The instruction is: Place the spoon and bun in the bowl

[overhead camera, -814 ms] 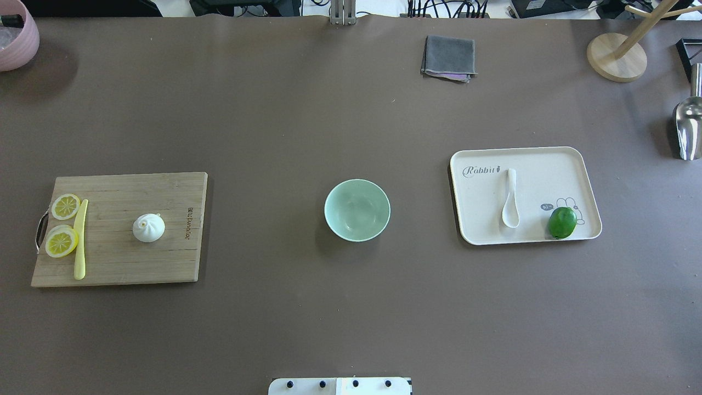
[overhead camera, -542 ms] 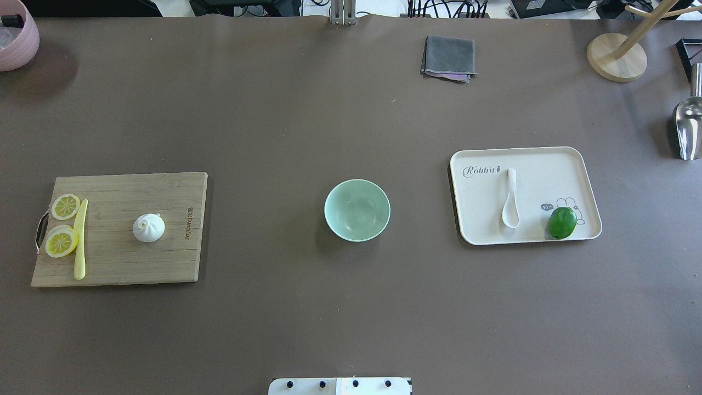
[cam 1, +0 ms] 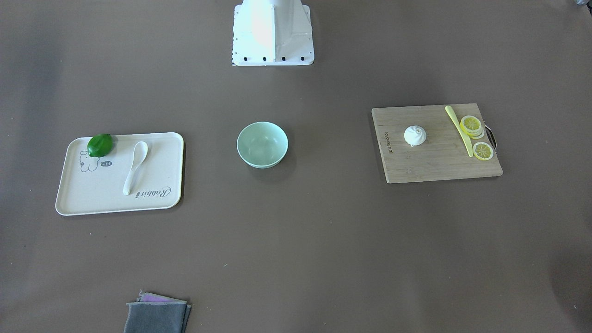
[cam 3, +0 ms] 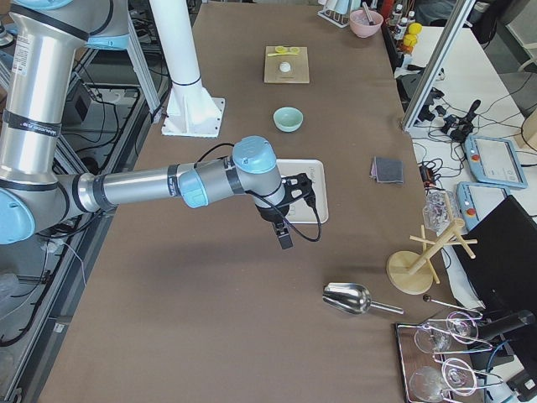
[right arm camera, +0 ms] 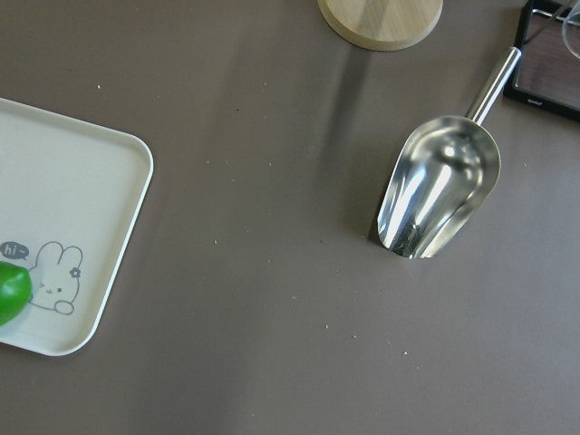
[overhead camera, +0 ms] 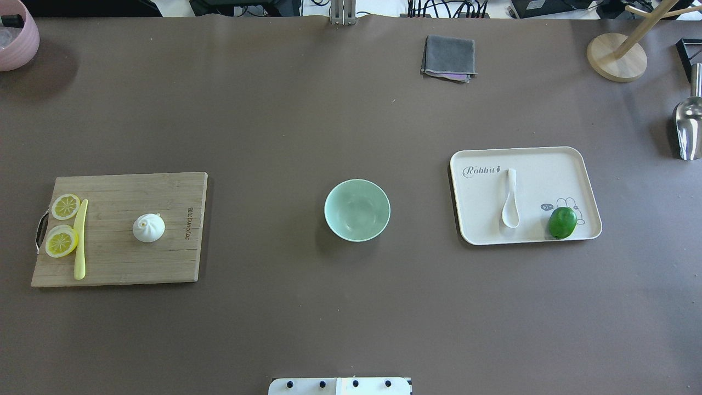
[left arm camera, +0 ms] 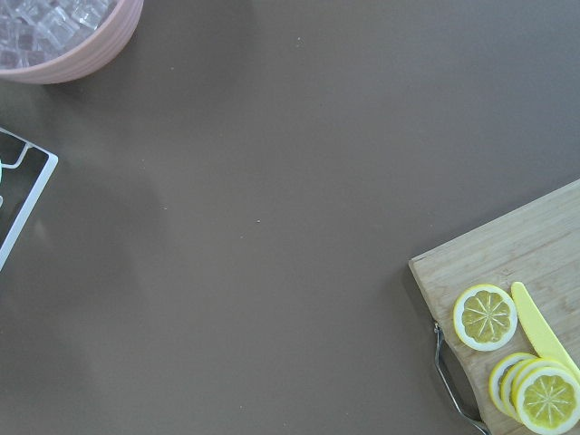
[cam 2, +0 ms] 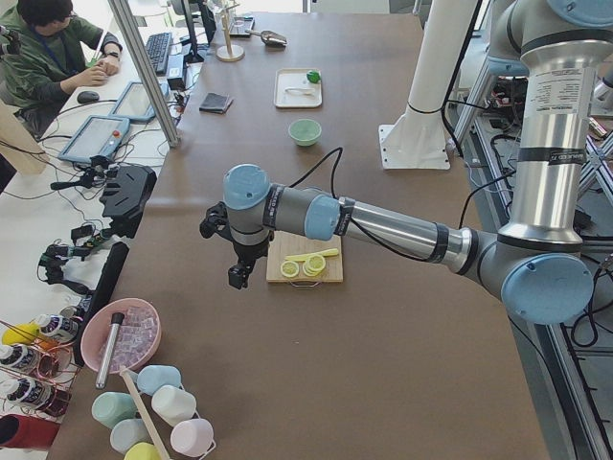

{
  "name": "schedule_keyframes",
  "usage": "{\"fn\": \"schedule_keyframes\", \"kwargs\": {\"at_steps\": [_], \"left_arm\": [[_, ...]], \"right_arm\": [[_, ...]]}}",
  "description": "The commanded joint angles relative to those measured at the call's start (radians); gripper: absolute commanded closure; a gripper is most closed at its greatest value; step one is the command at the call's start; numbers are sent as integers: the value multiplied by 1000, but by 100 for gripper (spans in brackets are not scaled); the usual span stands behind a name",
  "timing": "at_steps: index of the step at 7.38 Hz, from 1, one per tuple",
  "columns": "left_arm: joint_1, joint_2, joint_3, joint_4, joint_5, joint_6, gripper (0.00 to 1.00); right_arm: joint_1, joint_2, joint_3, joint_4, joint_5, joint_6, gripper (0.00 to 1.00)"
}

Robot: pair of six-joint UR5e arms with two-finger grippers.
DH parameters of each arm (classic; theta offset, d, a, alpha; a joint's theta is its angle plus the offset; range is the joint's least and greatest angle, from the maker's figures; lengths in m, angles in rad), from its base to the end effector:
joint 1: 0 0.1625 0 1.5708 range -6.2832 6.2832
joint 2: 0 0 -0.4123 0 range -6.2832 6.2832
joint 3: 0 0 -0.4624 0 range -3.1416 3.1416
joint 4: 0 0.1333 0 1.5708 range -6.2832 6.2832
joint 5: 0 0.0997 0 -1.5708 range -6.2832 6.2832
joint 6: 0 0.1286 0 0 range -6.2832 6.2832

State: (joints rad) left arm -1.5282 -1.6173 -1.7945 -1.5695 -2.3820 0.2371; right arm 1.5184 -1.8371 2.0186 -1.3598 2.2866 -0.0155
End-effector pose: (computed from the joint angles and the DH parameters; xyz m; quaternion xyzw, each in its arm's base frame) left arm -0.0151 -0.5856 0.5098 0.1606 0.3772 0.1793 0.8943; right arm 0.0239 -0.4774 0.5283 0.1763 -0.3469 -0.0995 0.9158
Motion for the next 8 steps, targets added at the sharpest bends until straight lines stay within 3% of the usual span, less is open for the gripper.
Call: {"fn": "schedule_keyframes", "kwargs": {"at_steps": [1,3,5,8], "left_arm": [[0,-50,77,-262,14,-45,2],[2,-50,99,-405,7,-198,2],[22,-44,110,-457,10,-229,2],[91,-44,113,-460,12,-229,2]], "right_arm": [[-13,32,-4,10,5,14,0],[-136,100,-6,10,-1,235,0],[-304,169,-9,13,-22,516,0],[-603,309,-50,13,-276,891,0]]}}
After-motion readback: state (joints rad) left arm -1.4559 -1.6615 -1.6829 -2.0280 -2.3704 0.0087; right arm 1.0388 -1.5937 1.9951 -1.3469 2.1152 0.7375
